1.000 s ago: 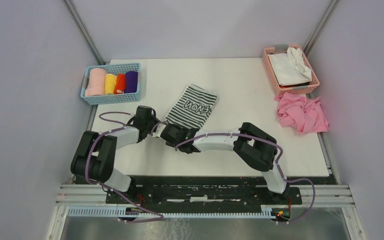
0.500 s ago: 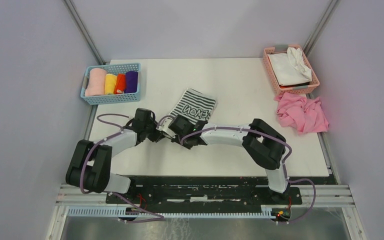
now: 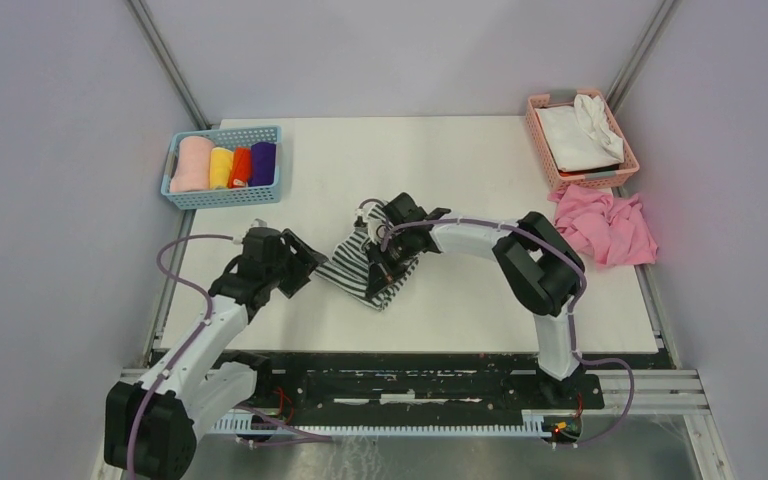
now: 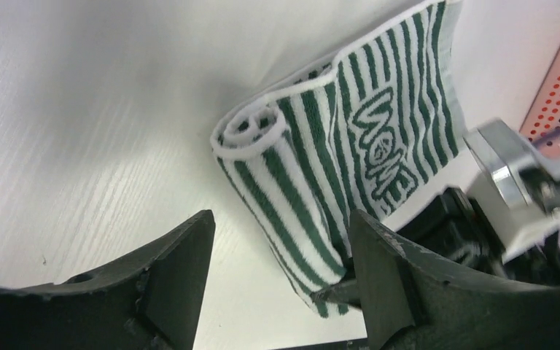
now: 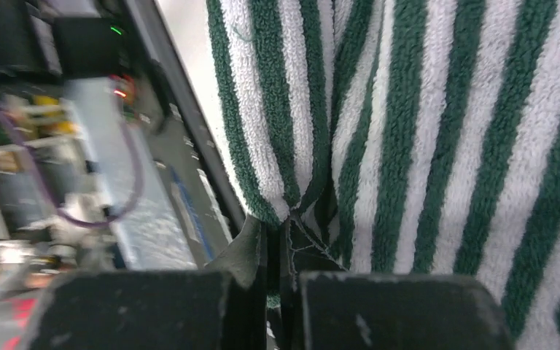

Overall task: Roll the towels
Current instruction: Roll the towel at the center of the board.

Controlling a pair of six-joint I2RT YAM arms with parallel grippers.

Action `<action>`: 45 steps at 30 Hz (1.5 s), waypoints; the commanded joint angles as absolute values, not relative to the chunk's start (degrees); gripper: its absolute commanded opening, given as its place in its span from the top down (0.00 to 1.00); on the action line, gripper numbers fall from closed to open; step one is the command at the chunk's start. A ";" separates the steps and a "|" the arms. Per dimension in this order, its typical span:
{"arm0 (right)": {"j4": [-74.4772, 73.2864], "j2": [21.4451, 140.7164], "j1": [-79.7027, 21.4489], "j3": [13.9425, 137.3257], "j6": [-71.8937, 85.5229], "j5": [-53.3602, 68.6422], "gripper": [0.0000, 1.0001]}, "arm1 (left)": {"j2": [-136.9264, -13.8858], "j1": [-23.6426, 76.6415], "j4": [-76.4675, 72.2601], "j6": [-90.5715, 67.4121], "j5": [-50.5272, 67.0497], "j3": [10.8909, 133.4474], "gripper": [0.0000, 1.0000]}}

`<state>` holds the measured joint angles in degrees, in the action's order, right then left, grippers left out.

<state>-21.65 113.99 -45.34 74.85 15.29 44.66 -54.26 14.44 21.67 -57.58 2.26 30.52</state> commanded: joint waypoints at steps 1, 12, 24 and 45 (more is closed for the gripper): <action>-10.66 118.62 -42.48 73.17 27.79 59.87 0.99 | -51.23 14.11 22.48 -56.12 6.28 28.34 0.24; -0.88 125.39 -37.34 70.45 38.18 63.05 1.00 | -58.42 14.09 12.62 -57.01 10.07 26.60 0.26; -10.06 126.24 -36.49 71.43 31.27 57.72 0.93 | -74.08 14.07 2.21 -56.83 9.30 28.60 0.30; -29.89 98.60 -55.12 75.16 2.74 -6.44 0.33 | -81.39 15.25 3.87 -56.21 6.27 27.32 0.35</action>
<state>-28.18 99.98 -48.58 72.03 11.68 15.49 -78.94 14.81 -1.50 -57.67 12.08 28.49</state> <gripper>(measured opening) 0.658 0.651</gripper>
